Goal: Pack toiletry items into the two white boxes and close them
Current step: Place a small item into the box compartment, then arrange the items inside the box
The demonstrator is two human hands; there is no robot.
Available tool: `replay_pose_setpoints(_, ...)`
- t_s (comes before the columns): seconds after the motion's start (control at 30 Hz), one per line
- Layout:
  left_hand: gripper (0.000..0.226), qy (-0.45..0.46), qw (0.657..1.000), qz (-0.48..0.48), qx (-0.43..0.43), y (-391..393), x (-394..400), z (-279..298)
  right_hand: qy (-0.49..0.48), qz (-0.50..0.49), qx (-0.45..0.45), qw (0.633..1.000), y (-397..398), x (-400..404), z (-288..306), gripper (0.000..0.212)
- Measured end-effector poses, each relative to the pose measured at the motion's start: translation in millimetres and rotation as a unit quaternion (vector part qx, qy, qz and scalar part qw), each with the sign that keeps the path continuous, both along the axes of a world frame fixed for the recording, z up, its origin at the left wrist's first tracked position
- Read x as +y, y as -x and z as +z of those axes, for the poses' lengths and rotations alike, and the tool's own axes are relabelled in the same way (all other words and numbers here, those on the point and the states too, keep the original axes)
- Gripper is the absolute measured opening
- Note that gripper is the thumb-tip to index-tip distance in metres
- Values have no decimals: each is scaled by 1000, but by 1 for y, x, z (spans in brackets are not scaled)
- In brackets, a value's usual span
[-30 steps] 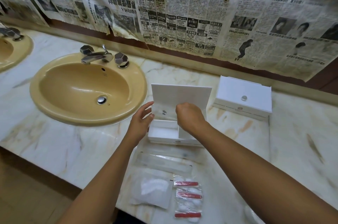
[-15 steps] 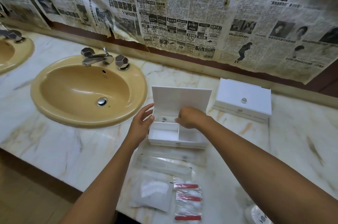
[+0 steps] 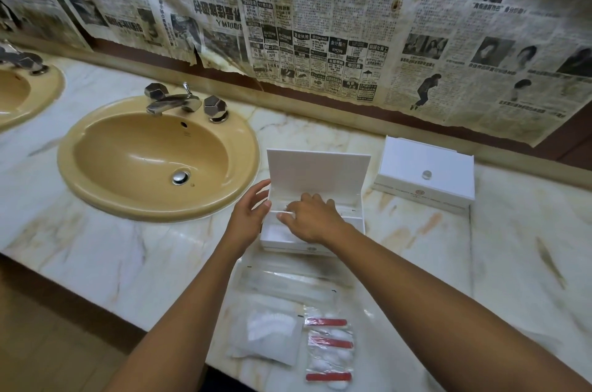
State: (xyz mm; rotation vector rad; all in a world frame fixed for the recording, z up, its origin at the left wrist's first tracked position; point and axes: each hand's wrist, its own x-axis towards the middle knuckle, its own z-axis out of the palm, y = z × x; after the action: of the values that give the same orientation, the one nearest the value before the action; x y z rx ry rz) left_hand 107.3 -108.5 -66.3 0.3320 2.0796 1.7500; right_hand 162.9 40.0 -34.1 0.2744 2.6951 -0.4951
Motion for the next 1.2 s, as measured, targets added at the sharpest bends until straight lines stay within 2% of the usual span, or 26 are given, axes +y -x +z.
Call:
replay_pose_setpoints(0.07, 39, 2, 1000, 1, 1, 1, 0, -1, -10, -5, 82, 997, -8, -5, 4, 45)
replay_pose_setpoints(0.17, 39, 1, 1000, -1, -5, 1, -1, -2, 30, 13, 186, 982, -25, -17, 12, 36)
replay_pose_setpoints(0.27, 40, 2, 1000, 4, -3, 1, -1, -2, 77, 52, 226, 970, -46, -34, 15, 29)
replay_pose_setpoints(0.37, 41, 8, 1000, 7, 1, 0, 0, -1, 75, 94, 197, 973, -63, -48, 7, 28)
replay_pose_setpoints(0.53, 41, 14, 1000, 8, -15, 0, 1, -1, 25, 130, 80, 988, -76, -55, -9, 20)
replay_pose_setpoints(0.63, 40, 9, 1000, 9, -25, -1, 0, 0, 0, 145, 37, 989, -82, -54, -13, 23)
replay_pose_setpoints(0.93, 39, 7, 998, 9, -57, -1, 1, 4, -46, 167, 42, 984, -84, -55, -6, 20)
replay_pose_setpoints(1.03, 38, 5, 998, 9, -59, 0, -1, 3, -54, 177, 40, 982, -81, -54, 3, 16)
replay_pose_setpoints(1.13, 38, 7, 998, 9, -59, 0, 0, 2, -64, 179, 50, 980, -76, -49, 18, 19)
replay_pose_setpoints(1.2, 38, 5, 999, 10, -52, 1, 0, 1, -76, 174, 55, 980, -71, -45, 33, 12)
